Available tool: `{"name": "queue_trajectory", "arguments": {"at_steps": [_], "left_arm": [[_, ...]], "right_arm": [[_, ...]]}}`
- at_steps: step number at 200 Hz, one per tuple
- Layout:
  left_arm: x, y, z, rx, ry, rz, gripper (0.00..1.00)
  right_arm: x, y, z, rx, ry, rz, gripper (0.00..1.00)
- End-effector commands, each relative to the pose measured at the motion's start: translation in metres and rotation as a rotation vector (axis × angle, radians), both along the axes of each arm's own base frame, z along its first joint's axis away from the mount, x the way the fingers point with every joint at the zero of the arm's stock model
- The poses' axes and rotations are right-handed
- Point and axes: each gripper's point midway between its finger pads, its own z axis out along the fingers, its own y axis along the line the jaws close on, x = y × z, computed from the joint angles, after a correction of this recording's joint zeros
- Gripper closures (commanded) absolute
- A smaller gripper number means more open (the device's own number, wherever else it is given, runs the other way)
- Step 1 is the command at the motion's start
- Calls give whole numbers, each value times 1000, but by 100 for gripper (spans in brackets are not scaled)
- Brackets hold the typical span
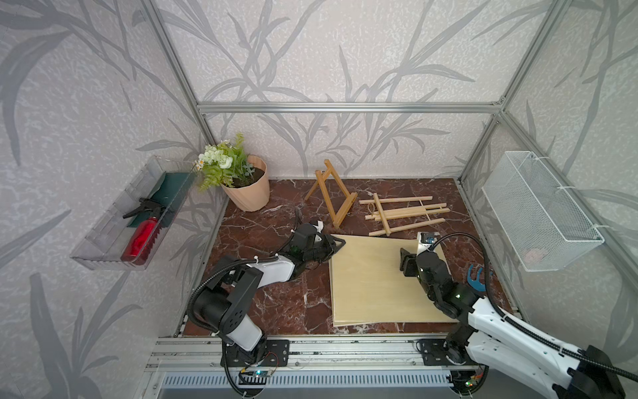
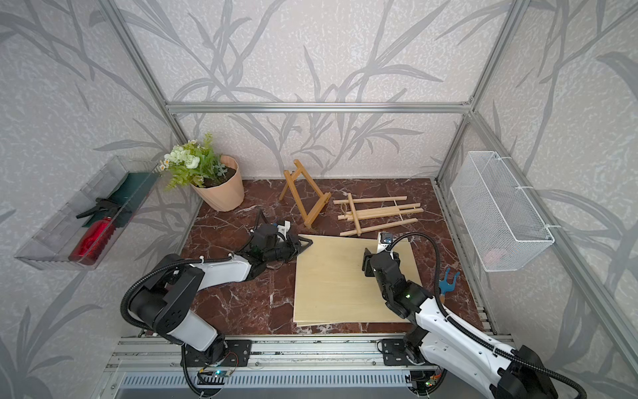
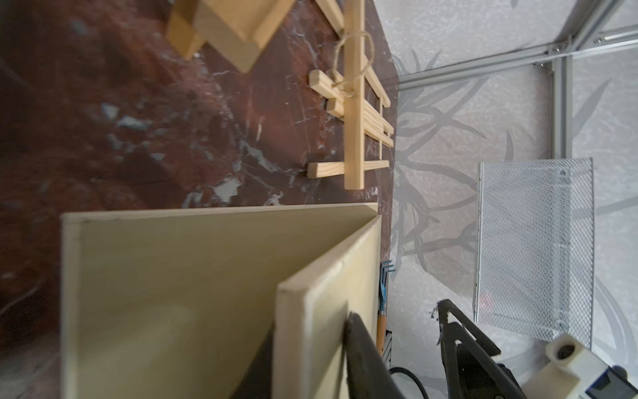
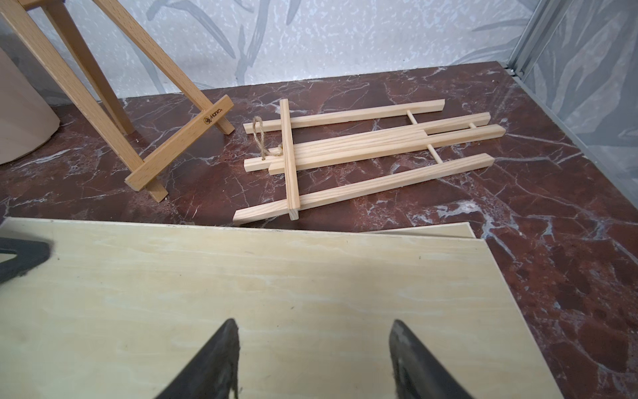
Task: Disassemble the easel
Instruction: Place the drawing board on the drawing board.
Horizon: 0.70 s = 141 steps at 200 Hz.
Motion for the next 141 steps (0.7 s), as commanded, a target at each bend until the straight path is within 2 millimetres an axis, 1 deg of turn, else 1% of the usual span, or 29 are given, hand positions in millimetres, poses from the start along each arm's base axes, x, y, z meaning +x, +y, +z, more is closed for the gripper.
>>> {"name": "queue_trajectory", "arguments": {"at_steps": [1, 25, 60, 97, 120, 141], "left_arm": [[8, 14, -3, 23, -15, 43, 63], [9, 17, -5, 21, -11, 46, 58], [10, 18, -5, 15, -10, 49, 55], [17, 16, 3, 10, -24, 50, 55], [23, 19, 4, 11, -25, 60, 54], [27, 21, 8, -11, -30, 65, 51]], "right_arm": [[5, 5, 10, 40, -22, 2, 32], [6, 8, 9, 43, -16, 10, 32], [6, 8, 8, 42, -12, 12, 32], [7, 10, 6, 43, -6, 17, 32], [7, 11, 6, 44, -5, 19, 32], [7, 10, 5, 45, -4, 20, 32]]}}
